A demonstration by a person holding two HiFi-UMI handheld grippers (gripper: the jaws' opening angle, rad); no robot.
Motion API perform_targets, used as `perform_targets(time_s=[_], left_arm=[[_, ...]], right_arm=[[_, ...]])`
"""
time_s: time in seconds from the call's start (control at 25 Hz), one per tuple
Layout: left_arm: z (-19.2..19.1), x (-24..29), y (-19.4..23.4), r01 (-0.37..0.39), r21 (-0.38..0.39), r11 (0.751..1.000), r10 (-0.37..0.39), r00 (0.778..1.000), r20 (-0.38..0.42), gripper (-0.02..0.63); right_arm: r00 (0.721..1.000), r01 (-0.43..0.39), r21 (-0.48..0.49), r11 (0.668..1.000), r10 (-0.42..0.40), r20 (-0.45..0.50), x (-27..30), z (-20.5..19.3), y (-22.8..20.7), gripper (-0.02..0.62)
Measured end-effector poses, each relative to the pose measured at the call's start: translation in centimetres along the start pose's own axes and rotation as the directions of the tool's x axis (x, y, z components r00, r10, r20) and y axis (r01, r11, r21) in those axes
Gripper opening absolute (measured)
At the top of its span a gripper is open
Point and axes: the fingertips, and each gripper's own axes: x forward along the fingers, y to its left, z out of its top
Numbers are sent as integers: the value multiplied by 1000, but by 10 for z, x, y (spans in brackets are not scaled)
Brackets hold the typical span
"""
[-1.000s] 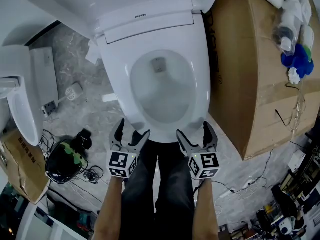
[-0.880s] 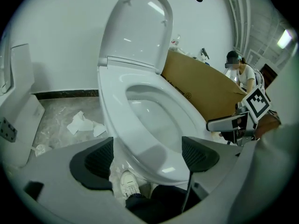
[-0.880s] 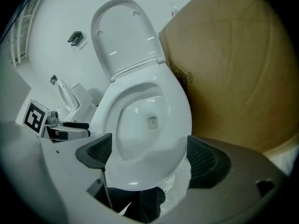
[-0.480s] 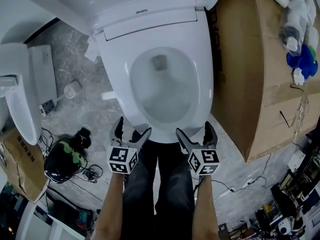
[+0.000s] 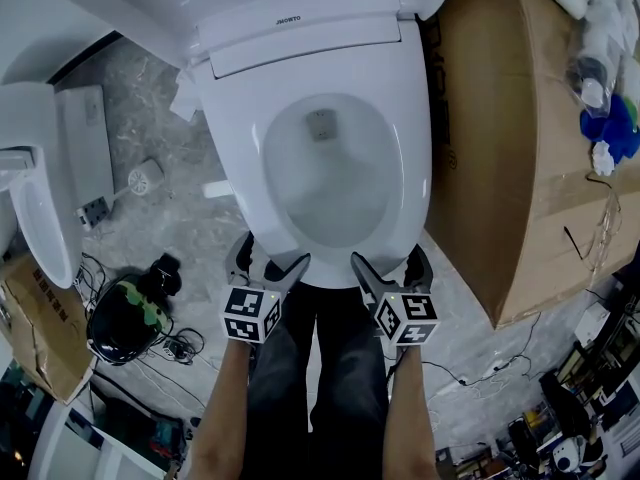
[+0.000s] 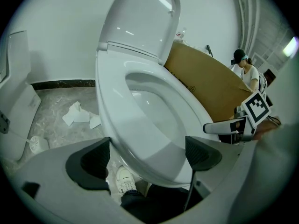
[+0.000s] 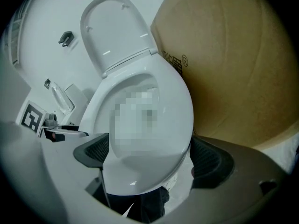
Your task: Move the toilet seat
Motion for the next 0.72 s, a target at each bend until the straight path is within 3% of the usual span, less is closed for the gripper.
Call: perform_targets(time_s=[0.4,0.72], left_arm=[[3,-3,-5,27,-36,999,-27,1000,11,488],[13,-13,-14,35,-11,999,-35,999,27,486]], right_arm=[[999,-32,36,999,32,3,-5,3,3,505],[999,-48,45,998,47,24,-18,11,8,505]])
